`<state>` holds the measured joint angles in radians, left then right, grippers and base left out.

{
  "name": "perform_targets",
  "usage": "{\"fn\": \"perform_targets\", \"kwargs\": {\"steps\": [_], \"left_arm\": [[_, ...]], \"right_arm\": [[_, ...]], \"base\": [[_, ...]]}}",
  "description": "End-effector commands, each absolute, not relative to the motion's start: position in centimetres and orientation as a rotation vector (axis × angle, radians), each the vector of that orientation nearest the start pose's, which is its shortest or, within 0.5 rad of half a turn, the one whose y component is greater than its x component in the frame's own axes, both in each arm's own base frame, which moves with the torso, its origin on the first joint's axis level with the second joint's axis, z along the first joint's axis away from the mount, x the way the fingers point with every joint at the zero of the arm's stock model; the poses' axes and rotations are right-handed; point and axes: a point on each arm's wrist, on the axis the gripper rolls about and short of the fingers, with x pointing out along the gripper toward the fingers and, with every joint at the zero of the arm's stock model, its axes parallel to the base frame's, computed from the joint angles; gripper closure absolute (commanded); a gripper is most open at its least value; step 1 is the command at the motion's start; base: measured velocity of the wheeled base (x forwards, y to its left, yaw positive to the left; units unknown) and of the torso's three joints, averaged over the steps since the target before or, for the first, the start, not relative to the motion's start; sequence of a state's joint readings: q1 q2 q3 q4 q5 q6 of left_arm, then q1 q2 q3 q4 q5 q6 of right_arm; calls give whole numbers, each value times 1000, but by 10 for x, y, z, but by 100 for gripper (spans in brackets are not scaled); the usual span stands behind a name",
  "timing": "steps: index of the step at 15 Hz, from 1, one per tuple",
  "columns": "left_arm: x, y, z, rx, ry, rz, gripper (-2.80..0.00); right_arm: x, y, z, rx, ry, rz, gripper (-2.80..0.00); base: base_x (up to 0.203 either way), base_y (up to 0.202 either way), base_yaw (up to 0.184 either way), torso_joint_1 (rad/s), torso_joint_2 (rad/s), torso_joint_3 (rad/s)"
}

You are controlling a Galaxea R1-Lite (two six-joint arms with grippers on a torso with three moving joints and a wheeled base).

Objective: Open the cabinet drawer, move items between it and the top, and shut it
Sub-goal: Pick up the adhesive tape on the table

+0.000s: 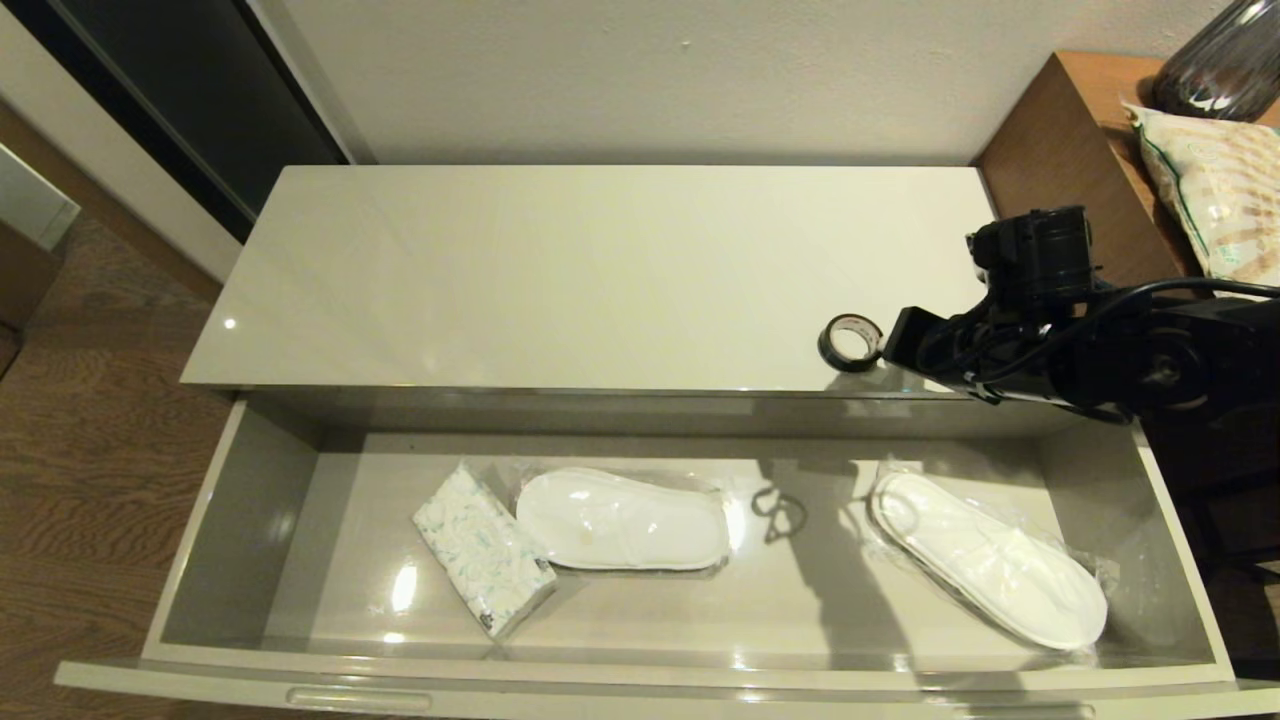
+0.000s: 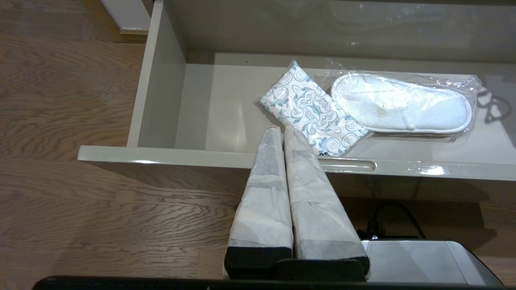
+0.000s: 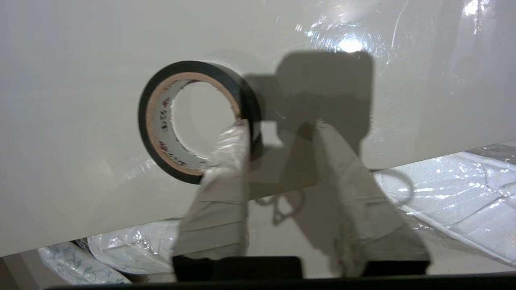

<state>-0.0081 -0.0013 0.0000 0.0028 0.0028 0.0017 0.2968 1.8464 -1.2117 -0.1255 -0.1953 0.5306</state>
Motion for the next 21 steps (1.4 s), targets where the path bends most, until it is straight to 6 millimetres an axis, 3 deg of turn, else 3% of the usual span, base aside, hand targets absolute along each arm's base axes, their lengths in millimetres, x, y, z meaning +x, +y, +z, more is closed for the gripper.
{"fn": "perform_targets", "kwargs": {"steps": [1, 4, 11, 15, 18, 21], "left_arm": [[-23, 0, 75, 2, 3, -5, 0], [-23, 0, 75, 2, 2, -5, 0], [-23, 0, 75, 2, 2, -5, 0], [-23, 0, 75, 2, 3, -5, 0], [-23, 0, 75, 2, 3, -5, 0], [-23, 0, 75, 2, 3, -5, 0]], "right_arm": [[341, 100, 198, 398, 500, -31, -280], [342, 101, 196, 399, 505, -32, -280], [334, 100, 220, 413, 438, -13, -280], [331, 108, 229, 415, 421, 18, -280], [334, 113, 223, 408, 438, 21, -280], [347, 117, 200, 393, 488, -5, -280]], "base": [[0, 0, 0, 0, 0, 0], [0, 0, 0, 0, 0, 0], [0, 0, 0, 0, 0, 0], [0, 0, 0, 0, 0, 0], [0, 0, 0, 0, 0, 0], [0, 0, 0, 0, 0, 0]]}}
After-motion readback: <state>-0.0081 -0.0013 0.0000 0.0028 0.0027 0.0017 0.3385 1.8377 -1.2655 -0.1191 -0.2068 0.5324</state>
